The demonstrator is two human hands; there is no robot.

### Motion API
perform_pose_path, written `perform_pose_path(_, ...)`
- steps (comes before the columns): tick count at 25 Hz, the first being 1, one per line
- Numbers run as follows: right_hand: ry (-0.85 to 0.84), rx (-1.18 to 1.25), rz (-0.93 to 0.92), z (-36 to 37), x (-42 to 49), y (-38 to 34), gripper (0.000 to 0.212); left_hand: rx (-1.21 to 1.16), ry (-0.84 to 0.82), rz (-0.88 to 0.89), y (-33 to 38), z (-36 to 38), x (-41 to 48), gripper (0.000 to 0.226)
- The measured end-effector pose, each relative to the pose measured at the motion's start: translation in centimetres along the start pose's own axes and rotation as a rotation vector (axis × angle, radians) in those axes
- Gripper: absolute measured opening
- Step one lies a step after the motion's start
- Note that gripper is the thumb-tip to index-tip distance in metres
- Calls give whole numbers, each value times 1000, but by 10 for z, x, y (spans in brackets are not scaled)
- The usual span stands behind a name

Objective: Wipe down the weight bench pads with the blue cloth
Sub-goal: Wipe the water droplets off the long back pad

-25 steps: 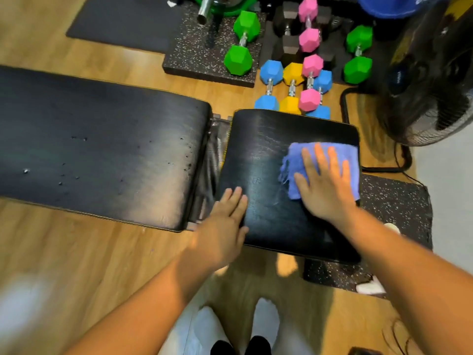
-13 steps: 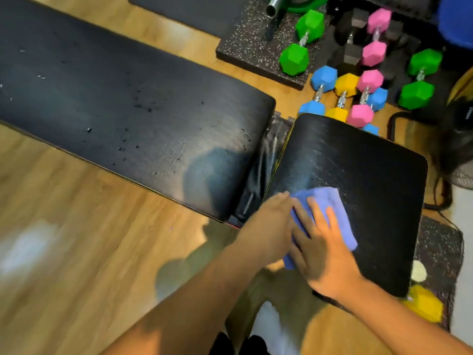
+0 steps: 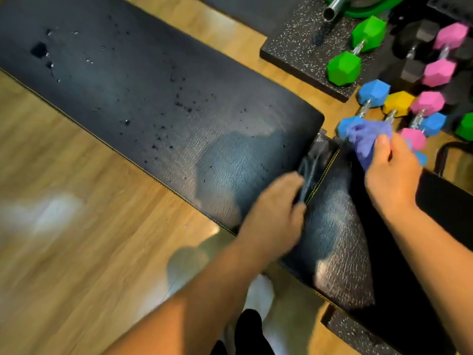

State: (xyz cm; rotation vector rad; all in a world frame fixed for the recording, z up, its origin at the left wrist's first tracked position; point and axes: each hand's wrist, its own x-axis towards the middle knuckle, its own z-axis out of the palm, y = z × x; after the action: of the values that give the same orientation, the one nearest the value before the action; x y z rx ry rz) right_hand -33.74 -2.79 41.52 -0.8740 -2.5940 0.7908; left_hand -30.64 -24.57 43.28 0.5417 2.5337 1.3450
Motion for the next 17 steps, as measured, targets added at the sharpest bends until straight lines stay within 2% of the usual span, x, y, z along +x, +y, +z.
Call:
perform_pose_path(1,42,120,-21,5,5,-21,37,17,187,-13,1,-15,22,41)
perform_pose_path(2,27,215,-76,13,9,-42,34,1,290,-43,-1,-25,45,40)
perform_pose_path(4,-191,288,-194,41,6,-73,47,-144,239,-217,0,-33,85,38)
perform_pose_path(6,-439,114,-237,71,-23,-80,69,-329,153,-463,-7,-22,112,32)
perform_pose_path(7,-503,-25,-269,81,-35,-76,73,-275,160,-535,-12,-19,120,31)
perform_pose_path(9,-537,-129,-284,84,-38,-70,64,6,154,-555,-25,-23,127,34)
perform_pose_path(11,-476,-87,-290,77,-23,-70,52,314,155,-447,-31,-36,126,35)
perform_pose_path(13,-420,-108,-321,79,-6,-70,52,544,184,-98,-33,-38,124,41)
perform_pose_path(15,-434,-214,-318,92,-4,-68,59,594,35,257,-40,-30,126,47)
perform_pose_path(16,-433,-262,-307,101,-8,-67,63,598,-89,322,-44,-23,127,50)
perform_pose_path(17,-419,-273,-301,108,-13,-66,65,599,-184,304,-47,-18,129,54)
